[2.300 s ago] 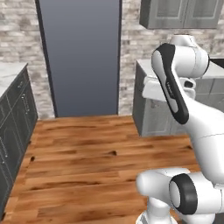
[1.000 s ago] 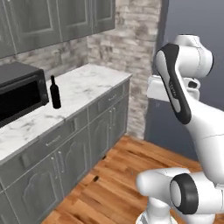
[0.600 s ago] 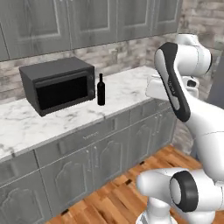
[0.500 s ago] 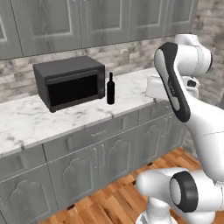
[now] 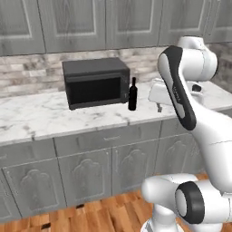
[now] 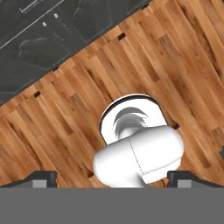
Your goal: There is a wine glass and glass cup on the dining counter. Place the wine bottle next to the wine glass and the juice bottle next to the glass cup.
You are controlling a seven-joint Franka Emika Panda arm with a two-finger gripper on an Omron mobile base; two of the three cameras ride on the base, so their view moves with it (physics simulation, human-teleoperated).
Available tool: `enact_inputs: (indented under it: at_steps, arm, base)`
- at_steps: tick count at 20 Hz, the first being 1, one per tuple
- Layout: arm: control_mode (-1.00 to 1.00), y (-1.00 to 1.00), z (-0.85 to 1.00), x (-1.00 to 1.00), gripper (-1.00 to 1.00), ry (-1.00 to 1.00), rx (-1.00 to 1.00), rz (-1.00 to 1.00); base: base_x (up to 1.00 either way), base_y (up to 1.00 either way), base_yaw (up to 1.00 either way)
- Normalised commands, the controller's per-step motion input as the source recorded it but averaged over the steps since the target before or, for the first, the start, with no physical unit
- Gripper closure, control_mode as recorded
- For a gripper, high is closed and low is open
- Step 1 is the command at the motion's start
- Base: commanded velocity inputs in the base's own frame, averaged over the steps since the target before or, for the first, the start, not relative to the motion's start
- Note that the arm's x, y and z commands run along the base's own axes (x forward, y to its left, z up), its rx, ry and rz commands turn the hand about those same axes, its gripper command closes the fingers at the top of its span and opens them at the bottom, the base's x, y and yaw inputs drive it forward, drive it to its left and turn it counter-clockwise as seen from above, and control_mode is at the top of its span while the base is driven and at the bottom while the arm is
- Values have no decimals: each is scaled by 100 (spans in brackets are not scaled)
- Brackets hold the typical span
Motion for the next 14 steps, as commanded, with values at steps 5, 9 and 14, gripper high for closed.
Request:
enact_inputs:
  at_steps: [5, 9, 14]
  arm:
    - [100, 0, 0, 0, -100, 0, 0, 0]
    - [100, 0, 0, 0, -100, 0, 0, 0]
    - [100, 0, 0, 0, -100, 0, 0, 0]
  base:
    - [54, -77, 34]
    - [78, -25, 29]
    - [79, -8, 12]
